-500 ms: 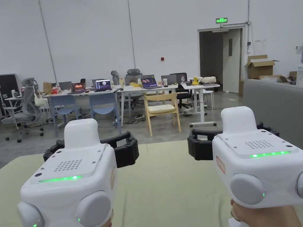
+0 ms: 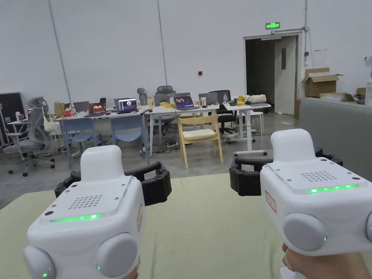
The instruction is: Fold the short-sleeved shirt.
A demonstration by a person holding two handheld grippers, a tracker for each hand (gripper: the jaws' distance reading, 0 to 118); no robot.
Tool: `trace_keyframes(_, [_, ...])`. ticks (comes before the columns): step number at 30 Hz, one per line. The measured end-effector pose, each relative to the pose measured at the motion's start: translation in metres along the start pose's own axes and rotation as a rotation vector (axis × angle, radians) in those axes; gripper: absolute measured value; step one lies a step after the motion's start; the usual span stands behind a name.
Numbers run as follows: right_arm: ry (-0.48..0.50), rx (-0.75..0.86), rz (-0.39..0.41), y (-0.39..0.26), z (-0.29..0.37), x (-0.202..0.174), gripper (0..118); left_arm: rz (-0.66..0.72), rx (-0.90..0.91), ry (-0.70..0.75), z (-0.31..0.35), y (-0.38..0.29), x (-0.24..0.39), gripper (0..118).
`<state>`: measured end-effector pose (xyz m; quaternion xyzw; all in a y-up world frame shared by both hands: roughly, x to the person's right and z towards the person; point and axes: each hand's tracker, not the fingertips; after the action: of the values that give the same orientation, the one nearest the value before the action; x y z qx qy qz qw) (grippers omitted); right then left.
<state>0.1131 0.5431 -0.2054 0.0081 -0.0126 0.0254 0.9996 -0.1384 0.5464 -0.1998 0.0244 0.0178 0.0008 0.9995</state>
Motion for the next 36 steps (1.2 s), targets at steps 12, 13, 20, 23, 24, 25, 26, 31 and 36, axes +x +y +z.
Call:
trace_keyframes(12, [0.008,-0.004,-0.011,0.0016,0.0013,-0.0013,118,0.0,0.015,0.003,0.0026,0.001,0.0011,118])
trace_keyframes(13, [0.009,-0.005,-0.008,0.0016,0.0013,-0.0014,118,-0.002,0.014,0.0,0.0027,0.0011,0.0012,118])
trace_keyframes(20, [0.006,-0.006,-0.008,0.0032,0.0016,-0.0015,118,-0.006,0.018,0.005,0.003,0.0016,0.0013,118])
trace_keyframes(23, [0.007,-0.003,0.001,0.0035,0.0018,-0.0027,118,-0.002,0.016,0.0,0.0025,0.0023,0.0008,118])
trace_keyframes(24, [0.007,-0.002,0.003,0.0037,0.0019,-0.0034,118,-0.003,0.015,0.001,0.0025,0.0023,0.0007,118])
trace_keyframes(25, [0.007,-0.001,0.005,0.004,0.002,-0.0039,118,-0.004,0.016,0.002,0.0024,0.0022,0.0006,118])
trace_keyframes(26, [0.008,-0.001,0.005,0.0042,0.0022,-0.0041,118,-0.005,0.016,0.002,0.0024,0.0022,0.0004,118])
trace_keyframes(31, [0.005,0.002,0.008,0.0051,0.0026,-0.0058,118,-0.001,0.011,0.004,0.0025,0.0021,-0.0012,118])
trace_keyframes(36, [0.008,0.0,-0.005,0.0057,0.0027,-0.0052,118,0.0,0.011,0.005,0.0027,0.0038,-0.0026,118])
